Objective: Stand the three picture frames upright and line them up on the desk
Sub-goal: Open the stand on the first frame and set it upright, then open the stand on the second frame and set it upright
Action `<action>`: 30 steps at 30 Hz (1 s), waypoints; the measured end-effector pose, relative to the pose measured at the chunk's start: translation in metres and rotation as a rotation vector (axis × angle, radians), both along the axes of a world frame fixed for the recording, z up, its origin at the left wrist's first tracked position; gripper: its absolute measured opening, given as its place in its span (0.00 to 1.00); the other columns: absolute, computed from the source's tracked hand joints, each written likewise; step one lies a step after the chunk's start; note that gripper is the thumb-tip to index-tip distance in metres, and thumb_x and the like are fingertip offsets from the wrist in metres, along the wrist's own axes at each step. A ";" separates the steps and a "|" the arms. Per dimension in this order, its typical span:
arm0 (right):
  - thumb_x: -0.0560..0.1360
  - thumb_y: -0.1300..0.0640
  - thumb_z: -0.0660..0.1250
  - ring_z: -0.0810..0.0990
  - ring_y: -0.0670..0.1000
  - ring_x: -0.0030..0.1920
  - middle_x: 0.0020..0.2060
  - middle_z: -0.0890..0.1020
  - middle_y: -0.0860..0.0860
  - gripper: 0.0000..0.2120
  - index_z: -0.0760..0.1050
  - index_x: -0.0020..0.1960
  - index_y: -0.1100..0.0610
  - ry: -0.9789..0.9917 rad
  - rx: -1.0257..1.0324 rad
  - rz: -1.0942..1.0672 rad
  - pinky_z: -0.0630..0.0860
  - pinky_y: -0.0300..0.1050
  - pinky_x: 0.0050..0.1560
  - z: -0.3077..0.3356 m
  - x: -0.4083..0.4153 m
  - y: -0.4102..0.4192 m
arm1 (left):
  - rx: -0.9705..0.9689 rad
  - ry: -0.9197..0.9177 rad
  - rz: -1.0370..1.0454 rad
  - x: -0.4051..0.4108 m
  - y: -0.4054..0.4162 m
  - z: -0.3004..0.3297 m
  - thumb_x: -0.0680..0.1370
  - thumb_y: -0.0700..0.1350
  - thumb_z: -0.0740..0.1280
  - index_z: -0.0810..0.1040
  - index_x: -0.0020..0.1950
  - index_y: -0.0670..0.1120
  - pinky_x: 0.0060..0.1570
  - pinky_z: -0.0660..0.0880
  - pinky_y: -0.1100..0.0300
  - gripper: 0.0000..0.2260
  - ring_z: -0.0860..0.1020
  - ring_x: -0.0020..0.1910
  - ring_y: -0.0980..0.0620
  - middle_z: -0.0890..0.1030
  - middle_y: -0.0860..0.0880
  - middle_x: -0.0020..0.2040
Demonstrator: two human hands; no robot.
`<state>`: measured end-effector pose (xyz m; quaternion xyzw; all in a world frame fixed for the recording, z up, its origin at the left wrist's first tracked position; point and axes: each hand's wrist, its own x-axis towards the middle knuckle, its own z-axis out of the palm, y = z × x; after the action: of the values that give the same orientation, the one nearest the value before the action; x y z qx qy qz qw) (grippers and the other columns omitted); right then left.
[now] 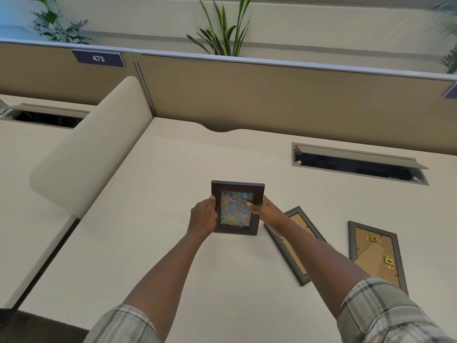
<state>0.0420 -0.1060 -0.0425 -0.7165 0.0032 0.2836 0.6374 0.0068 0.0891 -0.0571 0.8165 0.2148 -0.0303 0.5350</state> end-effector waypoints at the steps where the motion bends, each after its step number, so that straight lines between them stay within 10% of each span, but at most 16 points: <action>1: 0.80 0.56 0.63 0.69 0.57 0.70 0.70 0.71 0.56 0.24 0.60 0.74 0.57 0.000 0.001 0.012 0.67 0.53 0.68 -0.001 0.000 -0.001 | -0.014 0.003 0.009 -0.001 0.000 -0.001 0.82 0.55 0.53 0.73 0.34 0.42 0.32 0.71 0.55 0.24 0.73 0.29 0.48 0.76 0.46 0.30; 6: 0.77 0.58 0.68 0.76 0.55 0.62 0.65 0.75 0.56 0.27 0.61 0.72 0.57 0.020 -0.035 0.012 0.73 0.46 0.56 -0.004 -0.004 -0.015 | 0.134 -0.047 0.086 -0.019 -0.012 0.002 0.81 0.55 0.54 0.67 0.52 0.47 0.31 0.68 0.58 0.12 0.76 0.36 0.50 0.78 0.46 0.41; 13: 0.73 0.59 0.67 0.80 0.51 0.53 0.53 0.80 0.51 0.19 0.71 0.63 0.54 -0.098 -0.349 -0.144 0.77 0.46 0.50 -0.030 -0.033 -0.086 | 0.526 -0.297 -0.254 -0.059 -0.090 0.005 0.79 0.47 0.57 0.63 0.42 0.50 0.29 0.64 0.57 0.06 0.75 0.31 0.41 0.77 0.44 0.34; 21: 0.72 0.42 0.66 0.73 0.56 0.62 0.63 0.74 0.50 0.25 0.69 0.66 0.49 -0.437 -1.159 0.297 0.65 0.54 0.57 -0.056 -0.055 -0.143 | 0.293 0.018 -0.425 -0.059 -0.179 -0.023 0.77 0.41 0.59 0.75 0.56 0.42 0.49 0.74 0.54 0.10 0.76 0.52 0.45 0.77 0.43 0.55; 30: 0.70 0.49 0.69 0.72 0.57 0.62 0.61 0.75 0.53 0.25 0.72 0.65 0.54 -0.449 -0.986 0.324 0.66 0.53 0.60 -0.054 -0.042 -0.164 | 0.397 0.084 -0.394 -0.073 -0.202 -0.030 0.76 0.39 0.57 0.72 0.50 0.43 0.44 0.72 0.53 0.06 0.74 0.47 0.46 0.75 0.44 0.50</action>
<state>0.0004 -0.2700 -0.0964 -0.9635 -0.1104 0.1833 0.1609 -0.0657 -0.1134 -0.0872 0.9293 0.0759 -0.1250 0.3391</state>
